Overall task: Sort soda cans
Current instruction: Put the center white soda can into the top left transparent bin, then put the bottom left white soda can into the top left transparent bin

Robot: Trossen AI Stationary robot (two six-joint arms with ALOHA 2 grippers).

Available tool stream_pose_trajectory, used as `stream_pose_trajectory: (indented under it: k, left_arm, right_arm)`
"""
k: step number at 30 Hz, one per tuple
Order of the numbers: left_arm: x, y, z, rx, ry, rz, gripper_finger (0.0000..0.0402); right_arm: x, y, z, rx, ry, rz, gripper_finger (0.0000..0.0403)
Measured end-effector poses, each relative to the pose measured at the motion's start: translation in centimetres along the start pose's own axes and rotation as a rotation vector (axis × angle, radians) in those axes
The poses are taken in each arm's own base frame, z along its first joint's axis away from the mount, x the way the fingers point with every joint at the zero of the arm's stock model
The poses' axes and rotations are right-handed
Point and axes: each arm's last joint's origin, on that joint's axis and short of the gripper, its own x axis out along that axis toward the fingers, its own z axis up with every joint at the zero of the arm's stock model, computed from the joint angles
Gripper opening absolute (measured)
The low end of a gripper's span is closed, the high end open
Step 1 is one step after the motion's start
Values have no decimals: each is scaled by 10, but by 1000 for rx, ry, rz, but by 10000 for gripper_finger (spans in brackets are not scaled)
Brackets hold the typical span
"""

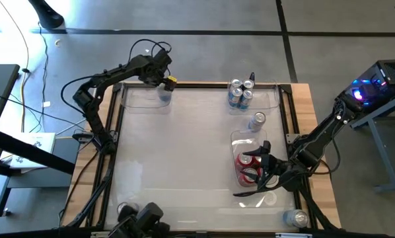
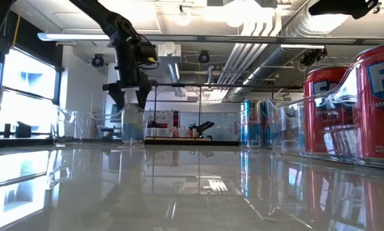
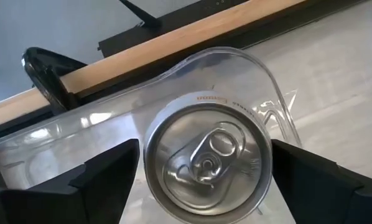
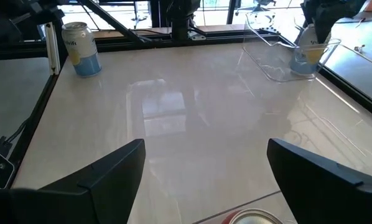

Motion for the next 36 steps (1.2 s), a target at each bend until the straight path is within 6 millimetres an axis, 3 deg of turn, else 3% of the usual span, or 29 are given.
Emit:
stream_pose_trajectory:
  k: [7,13,19,22,28,32,36]
  left_arm:
    - [-2,-1,1,25,-7,0,348]
    - [-17,-8,3,68,9,5,349]
    - [-45,-25,0,155,10,79,349]
    - [-69,-38,-9,233,-33,144,349]
    - [-130,-73,-53,357,-168,63,349]
    - [-168,-110,-104,559,-254,-58,349]
    - [-189,-147,-165,863,-273,-140,349]
  right_arm:
    - [0,0,0,0,0,0,333]
    - [0,0,0,0,0,-1,333]
    - [0,0,0,0,0,-1,333]
    - [0,0,0,0,0,-1,333]
    - [0,0,0,0,0,-1,333]
    - [0,0,0,0,0,-1,333]
    - [0,0,0,-1,0,-1,333]
